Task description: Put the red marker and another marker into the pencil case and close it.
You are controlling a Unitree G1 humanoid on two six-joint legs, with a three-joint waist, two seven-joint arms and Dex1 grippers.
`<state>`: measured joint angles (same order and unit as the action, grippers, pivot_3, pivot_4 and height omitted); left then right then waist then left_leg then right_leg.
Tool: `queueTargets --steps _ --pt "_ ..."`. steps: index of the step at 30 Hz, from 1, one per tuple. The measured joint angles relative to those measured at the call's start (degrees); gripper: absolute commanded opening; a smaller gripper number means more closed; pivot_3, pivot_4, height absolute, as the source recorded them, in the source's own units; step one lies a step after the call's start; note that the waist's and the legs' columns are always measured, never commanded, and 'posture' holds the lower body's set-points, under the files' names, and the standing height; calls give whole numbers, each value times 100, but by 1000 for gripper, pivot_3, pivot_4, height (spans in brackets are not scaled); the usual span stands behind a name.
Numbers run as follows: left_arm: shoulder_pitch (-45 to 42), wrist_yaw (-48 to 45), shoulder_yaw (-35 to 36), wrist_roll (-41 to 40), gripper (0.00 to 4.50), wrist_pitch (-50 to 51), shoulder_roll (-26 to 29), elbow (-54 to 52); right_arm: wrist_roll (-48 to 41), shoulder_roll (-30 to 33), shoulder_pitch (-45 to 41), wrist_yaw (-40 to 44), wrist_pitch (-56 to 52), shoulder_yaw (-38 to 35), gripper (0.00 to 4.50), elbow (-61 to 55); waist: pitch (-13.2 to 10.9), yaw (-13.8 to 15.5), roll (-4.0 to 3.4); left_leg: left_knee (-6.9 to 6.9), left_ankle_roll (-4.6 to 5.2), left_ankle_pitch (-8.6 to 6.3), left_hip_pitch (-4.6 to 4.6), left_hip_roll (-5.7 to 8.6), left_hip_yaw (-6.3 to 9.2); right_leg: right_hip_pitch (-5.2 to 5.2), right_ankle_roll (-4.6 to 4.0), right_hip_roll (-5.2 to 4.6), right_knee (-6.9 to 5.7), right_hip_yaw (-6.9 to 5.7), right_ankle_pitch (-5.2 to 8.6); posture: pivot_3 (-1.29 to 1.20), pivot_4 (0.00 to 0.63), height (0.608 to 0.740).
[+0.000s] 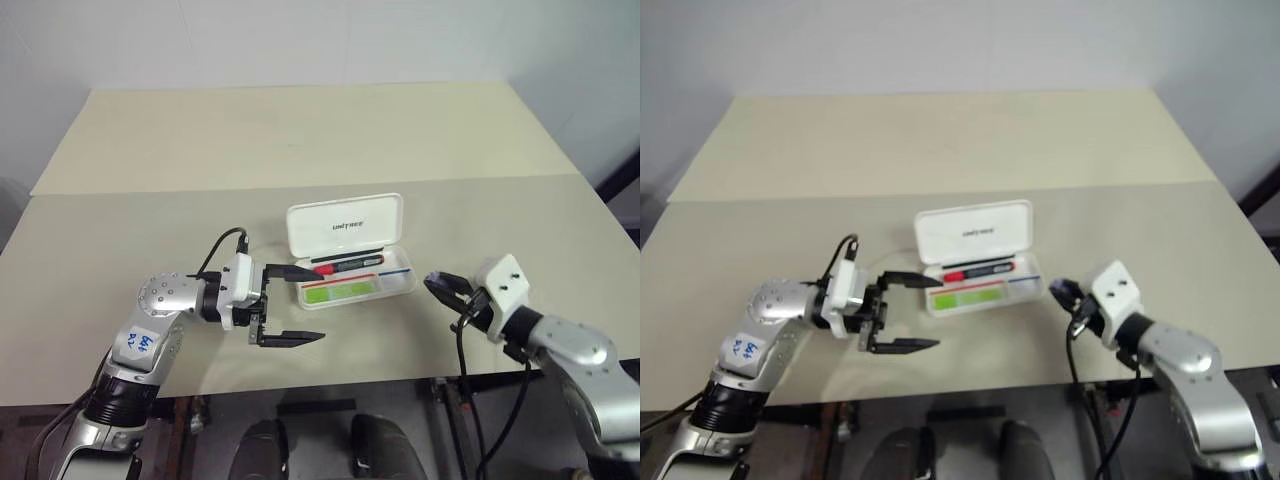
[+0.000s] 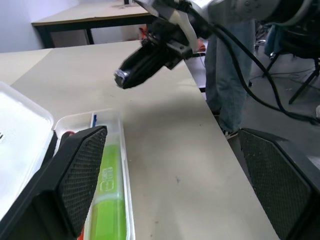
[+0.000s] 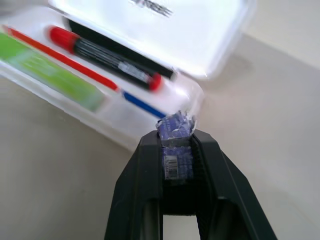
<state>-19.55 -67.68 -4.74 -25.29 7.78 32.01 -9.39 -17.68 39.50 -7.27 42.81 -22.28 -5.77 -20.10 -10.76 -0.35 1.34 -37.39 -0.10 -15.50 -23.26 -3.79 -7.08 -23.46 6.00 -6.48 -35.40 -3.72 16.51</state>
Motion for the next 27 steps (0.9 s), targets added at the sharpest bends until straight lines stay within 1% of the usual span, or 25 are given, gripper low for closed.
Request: queueTargets --steps 1,3,5,8,12,18,22,27 --pt "-13 11 2 3 4500 -31 -2 39 26 148 -561 424 327 133 401 494 -5 -46 -5 -3 10 4 1 1 -2 -1 1 -2 5 7 -10 0 150 740" --pt "-2 18 23 6 4500 -63 2 66 76 296 -1292 1091 987 245 401 1160 -4 -71 -3 1 11 8 2 2 -4 4 0 0 4 -1 -10 0 150 740" --pt "14 41 35 9 4500 -85 16 81 101 269 -1709 1681 1567 519 401 1722 -3 -58 3 9 0 13 -1 -1 -9 7 -5 7 4 -14 -4 0 150 740" --pt "62 101 101 23 4500 -93 69 67 249 -23 -2354 2615 2401 1103 401 2855 -3 -56 2 13 -13 20 -4 -2 -22 0 -5 5 2 -11 -3 0 150 740" --pt "110 170 166 30 4500 -92 140 30 383 -295 -2986 3428 3242 1465 401 3934 -4 -75 2 7 -23 25 -4 -1 -31 -1 -2 -2 0 -9 -4 0 150 740" --pt "353 344 311 30 4500 -66 310 -253 464 -585 -3468 4205 4000 1670 401 4910 -4 -123 1 3 -23 25 -2 -1 -32 -1 -2 -7 -7 -6 -4 0 150 740" --pt "484 443 378 30 4500 -30 365 -388 505 -619 -3594 4355 4260 1671 401 5402 -4 -128 1 3 -26 26 -1 -2 -31 -3 -3 -7 -14 -6 -4 0 150 740" --pt "517 545 398 30 4500 -27 406 -466 696 -631 -3947 4415 4639 1671 401 6159 -5 -140 0 2 -26 26 4 -2 -31 -3 -5 -8 -20 -5 -4 0 150 740"
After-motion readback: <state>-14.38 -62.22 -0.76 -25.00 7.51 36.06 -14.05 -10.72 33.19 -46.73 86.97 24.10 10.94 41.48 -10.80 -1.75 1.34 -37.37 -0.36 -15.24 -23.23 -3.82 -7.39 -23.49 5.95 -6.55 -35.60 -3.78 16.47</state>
